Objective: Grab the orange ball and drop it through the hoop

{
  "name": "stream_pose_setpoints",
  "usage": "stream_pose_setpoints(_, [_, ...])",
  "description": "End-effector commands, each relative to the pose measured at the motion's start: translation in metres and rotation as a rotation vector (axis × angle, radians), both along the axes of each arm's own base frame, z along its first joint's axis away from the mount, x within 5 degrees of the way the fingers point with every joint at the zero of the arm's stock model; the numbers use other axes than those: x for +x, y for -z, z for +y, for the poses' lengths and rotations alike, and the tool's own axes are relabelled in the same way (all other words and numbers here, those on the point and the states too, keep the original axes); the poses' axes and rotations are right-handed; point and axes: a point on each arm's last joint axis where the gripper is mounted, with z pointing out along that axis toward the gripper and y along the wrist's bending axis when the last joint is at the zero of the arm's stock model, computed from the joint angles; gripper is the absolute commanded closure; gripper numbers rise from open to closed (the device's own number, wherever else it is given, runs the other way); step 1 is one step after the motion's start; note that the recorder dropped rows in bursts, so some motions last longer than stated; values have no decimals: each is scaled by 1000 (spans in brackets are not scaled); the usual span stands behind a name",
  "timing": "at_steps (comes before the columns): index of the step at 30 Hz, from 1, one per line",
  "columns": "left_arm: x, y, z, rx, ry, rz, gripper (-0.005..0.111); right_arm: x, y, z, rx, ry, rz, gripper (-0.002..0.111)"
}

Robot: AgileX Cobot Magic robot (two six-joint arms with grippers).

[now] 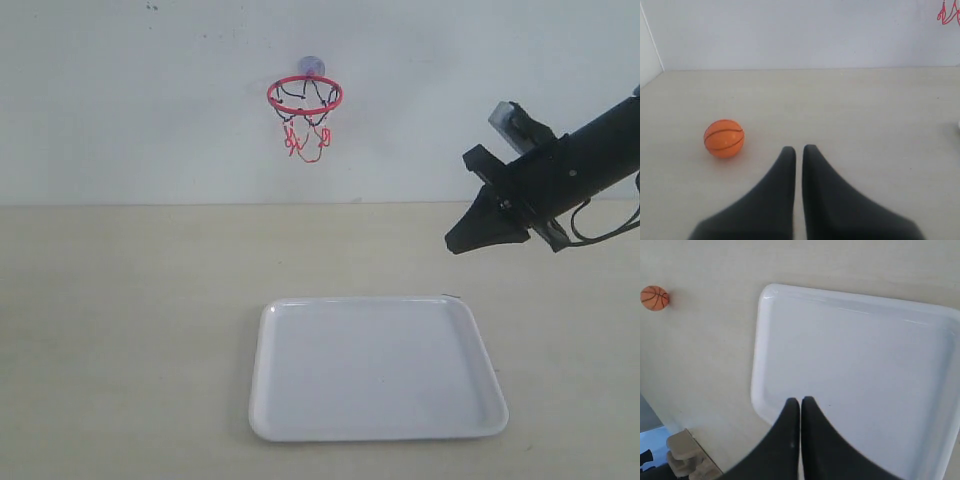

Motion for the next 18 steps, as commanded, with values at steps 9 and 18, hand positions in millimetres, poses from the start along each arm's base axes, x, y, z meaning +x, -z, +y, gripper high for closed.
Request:
stream_pose_setpoints(9, [0,1,0,-5,-3,1,103,-5,-8,20,-7,-50,-35,108])
stream_pose_setpoints(18, [0,1,0,-5,-3,1,103,-29,-86,92,-30,-20,-422,108])
